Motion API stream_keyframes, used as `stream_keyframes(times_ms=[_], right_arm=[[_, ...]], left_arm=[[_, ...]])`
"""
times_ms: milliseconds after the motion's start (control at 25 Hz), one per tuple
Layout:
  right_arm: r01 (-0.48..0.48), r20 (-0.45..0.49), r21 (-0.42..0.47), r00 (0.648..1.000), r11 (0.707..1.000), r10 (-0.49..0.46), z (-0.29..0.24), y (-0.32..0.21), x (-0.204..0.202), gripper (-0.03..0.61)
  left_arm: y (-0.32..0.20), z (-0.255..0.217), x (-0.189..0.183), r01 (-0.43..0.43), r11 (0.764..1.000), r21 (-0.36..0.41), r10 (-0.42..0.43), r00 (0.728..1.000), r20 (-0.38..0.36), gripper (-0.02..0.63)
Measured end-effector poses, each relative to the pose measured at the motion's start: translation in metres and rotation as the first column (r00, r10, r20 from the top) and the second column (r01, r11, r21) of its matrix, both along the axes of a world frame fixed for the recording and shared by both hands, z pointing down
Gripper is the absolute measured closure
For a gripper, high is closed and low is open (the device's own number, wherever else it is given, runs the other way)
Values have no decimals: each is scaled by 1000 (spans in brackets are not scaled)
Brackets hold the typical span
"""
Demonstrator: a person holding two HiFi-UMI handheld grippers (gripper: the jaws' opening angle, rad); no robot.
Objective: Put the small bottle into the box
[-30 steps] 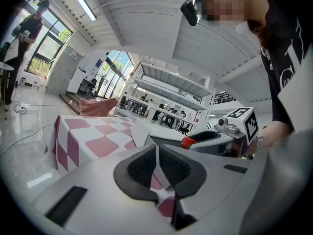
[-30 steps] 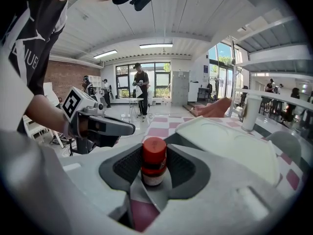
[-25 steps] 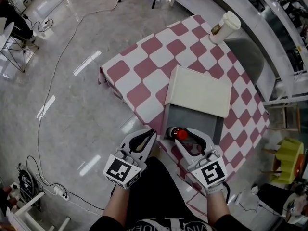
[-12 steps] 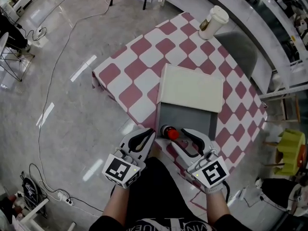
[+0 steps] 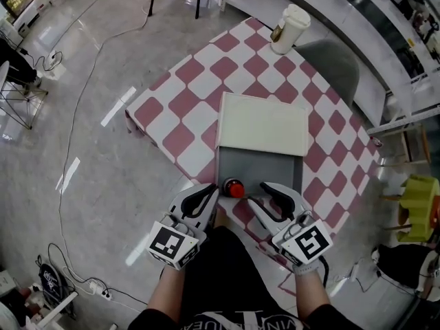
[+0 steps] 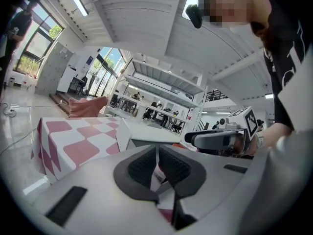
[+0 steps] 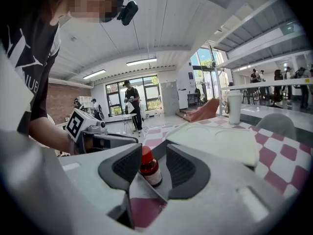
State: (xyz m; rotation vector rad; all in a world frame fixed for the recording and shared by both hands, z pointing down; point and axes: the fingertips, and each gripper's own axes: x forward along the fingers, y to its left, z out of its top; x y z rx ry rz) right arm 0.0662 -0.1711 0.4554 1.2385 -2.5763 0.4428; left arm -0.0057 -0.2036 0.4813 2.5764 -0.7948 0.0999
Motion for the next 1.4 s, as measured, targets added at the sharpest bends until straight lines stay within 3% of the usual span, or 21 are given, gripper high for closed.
stream_keyframes(times_ms=[480, 760, 1080, 1400], right_arm=[[-93, -7, 31, 996, 995, 93, -14, -5, 23, 500], [-130, 22, 42, 991, 991, 129, -29, -7, 30, 511], [-206, 50, 69, 978, 976, 203, -46, -12, 45, 572], [-252, 63, 99, 967, 963, 247, -65, -16, 55, 572]], left_arm=[[-7, -20, 4, 2, 999, 45, -2, 1000, 12, 588], [-10, -34, 6, -4, 997, 72, 4, 1000, 12, 588], [-22, -53, 8, 0, 995, 95, 0, 1000, -1, 588], [-31, -72, 10, 4, 993, 122, -1, 1000, -20, 588]])
